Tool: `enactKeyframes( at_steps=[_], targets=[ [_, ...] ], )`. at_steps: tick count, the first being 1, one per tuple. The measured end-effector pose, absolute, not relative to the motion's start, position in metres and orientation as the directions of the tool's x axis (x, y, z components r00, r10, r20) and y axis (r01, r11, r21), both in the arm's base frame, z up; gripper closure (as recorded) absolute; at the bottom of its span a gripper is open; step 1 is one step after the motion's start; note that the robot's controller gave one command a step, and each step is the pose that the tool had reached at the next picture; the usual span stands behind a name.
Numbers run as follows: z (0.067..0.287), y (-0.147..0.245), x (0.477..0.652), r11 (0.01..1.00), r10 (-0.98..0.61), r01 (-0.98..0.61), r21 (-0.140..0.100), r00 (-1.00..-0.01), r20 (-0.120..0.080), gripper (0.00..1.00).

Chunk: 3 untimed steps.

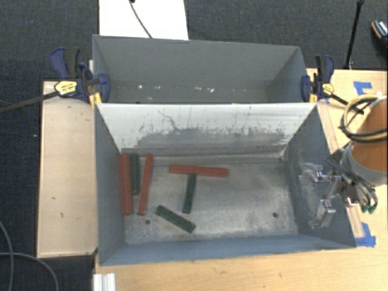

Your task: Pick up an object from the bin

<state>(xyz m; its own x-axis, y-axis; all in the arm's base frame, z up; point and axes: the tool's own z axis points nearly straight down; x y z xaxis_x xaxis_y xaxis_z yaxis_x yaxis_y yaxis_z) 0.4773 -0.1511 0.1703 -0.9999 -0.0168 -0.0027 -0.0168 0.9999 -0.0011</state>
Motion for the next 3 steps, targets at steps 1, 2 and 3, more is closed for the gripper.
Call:
enactKeyframes(
  at_steps=[1,2,3],
  targets=[
    [0.173,-0.103,0.543,0.994,-0.112,-0.112,0.001,-0.994,-0.008,0.00],
    [0.087,-0.105,0.513,0.997,-0.081,-0.081,0.003,-0.997,0.006,0.00],
    [0.100,-0.035,0.565,0.994,0.111,0.111,0.004,-0.994,-0.006,0.00]
  ],
)
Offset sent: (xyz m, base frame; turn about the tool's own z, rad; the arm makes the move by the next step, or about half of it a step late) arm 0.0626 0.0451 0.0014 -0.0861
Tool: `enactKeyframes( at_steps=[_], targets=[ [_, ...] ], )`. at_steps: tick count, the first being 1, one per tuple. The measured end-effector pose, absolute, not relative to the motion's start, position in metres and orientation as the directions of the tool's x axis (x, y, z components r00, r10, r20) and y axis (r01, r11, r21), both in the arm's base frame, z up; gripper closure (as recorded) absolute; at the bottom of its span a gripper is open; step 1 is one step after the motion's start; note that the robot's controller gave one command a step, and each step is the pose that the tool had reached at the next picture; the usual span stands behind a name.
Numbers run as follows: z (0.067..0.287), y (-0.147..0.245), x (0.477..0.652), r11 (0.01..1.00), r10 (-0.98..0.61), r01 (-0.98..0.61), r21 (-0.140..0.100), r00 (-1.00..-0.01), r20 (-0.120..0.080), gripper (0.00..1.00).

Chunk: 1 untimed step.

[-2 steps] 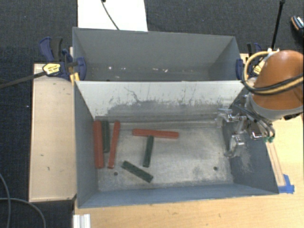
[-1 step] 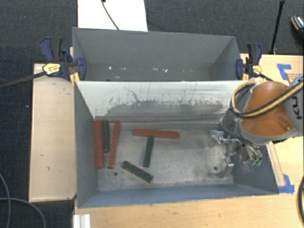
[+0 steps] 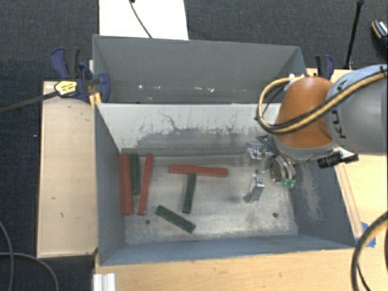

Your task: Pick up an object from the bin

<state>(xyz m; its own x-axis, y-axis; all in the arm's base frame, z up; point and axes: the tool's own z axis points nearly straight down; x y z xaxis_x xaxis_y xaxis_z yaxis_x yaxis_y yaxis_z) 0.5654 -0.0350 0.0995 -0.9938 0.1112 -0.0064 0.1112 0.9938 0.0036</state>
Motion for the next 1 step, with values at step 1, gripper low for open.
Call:
enactKeyframes(
  at_steps=[1],
  targets=[
    [0.0695,0.0147,0.5808,1.000,0.004,0.004,0.002,-1.000,-0.006,0.00]
  ],
)
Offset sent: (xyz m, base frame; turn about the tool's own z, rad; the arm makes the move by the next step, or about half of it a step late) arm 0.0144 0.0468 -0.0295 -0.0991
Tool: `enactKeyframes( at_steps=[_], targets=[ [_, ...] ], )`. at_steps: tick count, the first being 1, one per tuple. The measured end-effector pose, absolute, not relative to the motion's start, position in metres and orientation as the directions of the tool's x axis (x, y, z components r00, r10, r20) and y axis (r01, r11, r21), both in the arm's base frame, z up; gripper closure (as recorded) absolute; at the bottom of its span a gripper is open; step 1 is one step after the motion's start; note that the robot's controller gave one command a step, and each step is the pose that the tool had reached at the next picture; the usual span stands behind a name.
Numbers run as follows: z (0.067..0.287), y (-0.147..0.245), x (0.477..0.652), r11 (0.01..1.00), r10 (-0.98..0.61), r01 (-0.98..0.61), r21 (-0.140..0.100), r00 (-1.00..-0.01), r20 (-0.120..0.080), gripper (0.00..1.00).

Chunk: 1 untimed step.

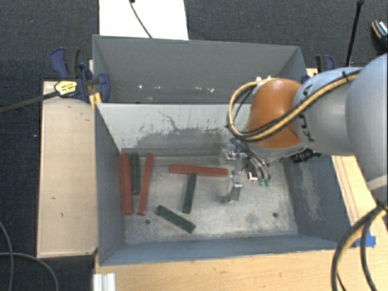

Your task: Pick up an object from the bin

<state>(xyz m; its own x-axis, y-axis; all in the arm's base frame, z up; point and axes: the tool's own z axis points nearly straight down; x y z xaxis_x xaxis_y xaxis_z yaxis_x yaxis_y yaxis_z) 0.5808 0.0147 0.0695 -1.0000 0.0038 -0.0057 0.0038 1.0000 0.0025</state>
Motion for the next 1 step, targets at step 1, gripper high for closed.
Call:
enactKeyframes(
  at_steps=[1],
  targets=[
    [0.0711,0.0120,0.5811,1.000,0.005,0.005,0.000,-1.000,-0.007,1.00]
  ],
)
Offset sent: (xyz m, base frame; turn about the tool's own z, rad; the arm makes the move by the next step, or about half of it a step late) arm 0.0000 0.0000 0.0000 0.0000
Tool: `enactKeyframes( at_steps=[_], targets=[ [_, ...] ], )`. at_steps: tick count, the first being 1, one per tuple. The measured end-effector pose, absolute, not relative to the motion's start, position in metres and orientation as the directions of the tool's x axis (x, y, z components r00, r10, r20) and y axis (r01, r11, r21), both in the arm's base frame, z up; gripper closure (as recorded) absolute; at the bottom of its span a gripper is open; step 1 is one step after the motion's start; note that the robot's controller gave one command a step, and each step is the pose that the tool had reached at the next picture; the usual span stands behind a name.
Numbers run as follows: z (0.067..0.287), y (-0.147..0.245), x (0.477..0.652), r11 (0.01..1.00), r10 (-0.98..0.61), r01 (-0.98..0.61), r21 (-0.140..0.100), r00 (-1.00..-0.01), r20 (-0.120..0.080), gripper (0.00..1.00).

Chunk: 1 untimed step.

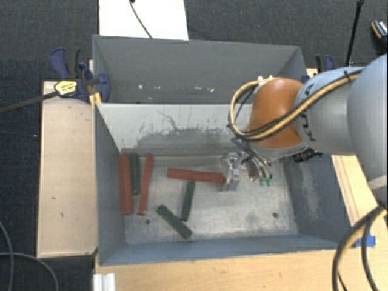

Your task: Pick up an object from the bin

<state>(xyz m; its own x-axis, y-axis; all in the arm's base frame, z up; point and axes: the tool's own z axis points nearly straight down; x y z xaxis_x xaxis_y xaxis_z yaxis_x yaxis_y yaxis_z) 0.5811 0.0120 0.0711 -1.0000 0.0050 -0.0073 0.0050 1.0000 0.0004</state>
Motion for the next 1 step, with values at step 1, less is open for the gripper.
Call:
enactKeyframes(
  at_steps=[1],
  targets=[
    [0.2071,-0.0103,0.5648,0.908,-0.418,-0.418,-0.004,-0.908,-0.009,1.00]
  ],
)
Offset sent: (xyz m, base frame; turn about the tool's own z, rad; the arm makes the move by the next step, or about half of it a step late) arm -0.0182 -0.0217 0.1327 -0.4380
